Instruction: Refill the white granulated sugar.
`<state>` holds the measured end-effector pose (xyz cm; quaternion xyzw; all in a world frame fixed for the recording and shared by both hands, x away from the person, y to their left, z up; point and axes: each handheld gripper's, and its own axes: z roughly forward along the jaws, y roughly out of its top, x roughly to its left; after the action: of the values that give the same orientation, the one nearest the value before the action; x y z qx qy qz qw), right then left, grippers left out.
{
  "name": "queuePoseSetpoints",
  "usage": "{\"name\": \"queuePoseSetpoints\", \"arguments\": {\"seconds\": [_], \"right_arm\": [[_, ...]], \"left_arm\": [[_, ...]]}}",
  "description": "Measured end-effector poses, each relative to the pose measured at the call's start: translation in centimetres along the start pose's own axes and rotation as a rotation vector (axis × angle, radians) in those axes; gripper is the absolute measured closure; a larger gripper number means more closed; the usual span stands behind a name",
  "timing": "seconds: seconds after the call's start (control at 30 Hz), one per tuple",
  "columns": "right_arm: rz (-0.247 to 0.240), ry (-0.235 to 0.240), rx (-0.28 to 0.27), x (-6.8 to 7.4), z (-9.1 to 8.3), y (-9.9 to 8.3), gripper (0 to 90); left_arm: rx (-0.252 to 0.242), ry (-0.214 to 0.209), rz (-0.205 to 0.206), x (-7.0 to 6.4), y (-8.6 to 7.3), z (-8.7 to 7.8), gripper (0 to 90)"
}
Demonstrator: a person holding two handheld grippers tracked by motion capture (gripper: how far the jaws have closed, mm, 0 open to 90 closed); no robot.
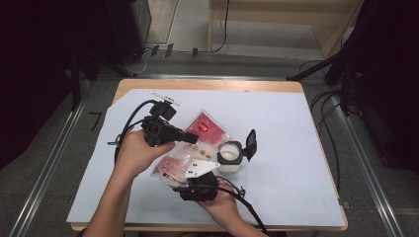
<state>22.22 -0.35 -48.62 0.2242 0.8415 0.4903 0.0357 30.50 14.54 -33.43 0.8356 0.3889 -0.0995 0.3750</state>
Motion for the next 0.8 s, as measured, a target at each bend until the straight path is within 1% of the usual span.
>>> {"name": "queuePoseSetpoints", "arguments": {"seconds": [0.1, 0.2, 0.23, 0.27, 0.4, 0.47, 0.5, 0.53, 0.63, 0.7, 0.73, 0.77, 0.8], "right_arm": [[-0.005, -0.008, -0.008, -0.4, -0.1, 0.0, 54.0], [0.010, -0.017, -0.006, -0.8, -0.3, 0.0, 52.9], [0.014, -0.021, -0.007, -0.9, -0.3, 0.0, 52.8], [0.013, -0.022, -0.008, -1.0, -0.4, 0.0, 52.7], [0.021, -0.023, -0.011, -1.3, -0.4, 0.0, 51.3], [0.028, -0.016, -0.014, -1.4, -0.4, -0.1, 49.9], [0.029, -0.014, -0.013, -1.4, -0.4, -0.1, 49.5], [0.029, -0.016, -0.013, -1.4, -0.4, 0.0, 49.2], [0.033, -0.018, -0.015, -1.6, -0.5, 0.0, 47.9], [0.050, -0.023, -0.001, -1.8, -0.5, -0.1, 47.3], [0.053, -0.024, -0.006, -2.0, -0.6, -0.2, 47.3], [0.059, -0.023, -0.006, -2.1, -0.7, -0.2, 47.3], [0.063, -0.024, 0.000, -2.1, -0.7, -0.2, 47.3]], "left_arm": [[-0.006, -0.007, 0.000, 0.1, -0.1, -0.3, 88.2], [-0.021, 0.001, 0.029, -0.2, -0.2, -0.6, 88.0], [-0.025, -0.001, 0.032, -0.2, -0.2, -0.7, 88.0], [-0.030, 0.007, 0.035, -0.3, -0.2, -0.7, 88.1], [-0.030, 0.003, 0.050, -0.1, -0.2, -0.9, 89.1], [-0.028, -0.008, 0.030, 0.0, -0.2, -0.9, 89.2], [-0.028, -0.003, 0.029, 0.0, -0.3, -1.0, 89.3], [-0.040, -0.006, 0.021, 0.0, -0.3, -1.1, 89.5], [-0.071, -0.010, 0.025, 0.2, -0.3, -1.8, 89.8], [-0.093, -0.015, 0.032, 0.2, -0.3, -2.3, 89.9], [-0.098, -0.009, 0.038, 0.2, -0.3, -2.5, 89.8], [-0.112, -0.011, 0.034, 0.2, -0.4, -2.6, 89.8], [-0.117, -0.001, 0.036, 0.2, -0.4, -2.7, 89.8]]}}
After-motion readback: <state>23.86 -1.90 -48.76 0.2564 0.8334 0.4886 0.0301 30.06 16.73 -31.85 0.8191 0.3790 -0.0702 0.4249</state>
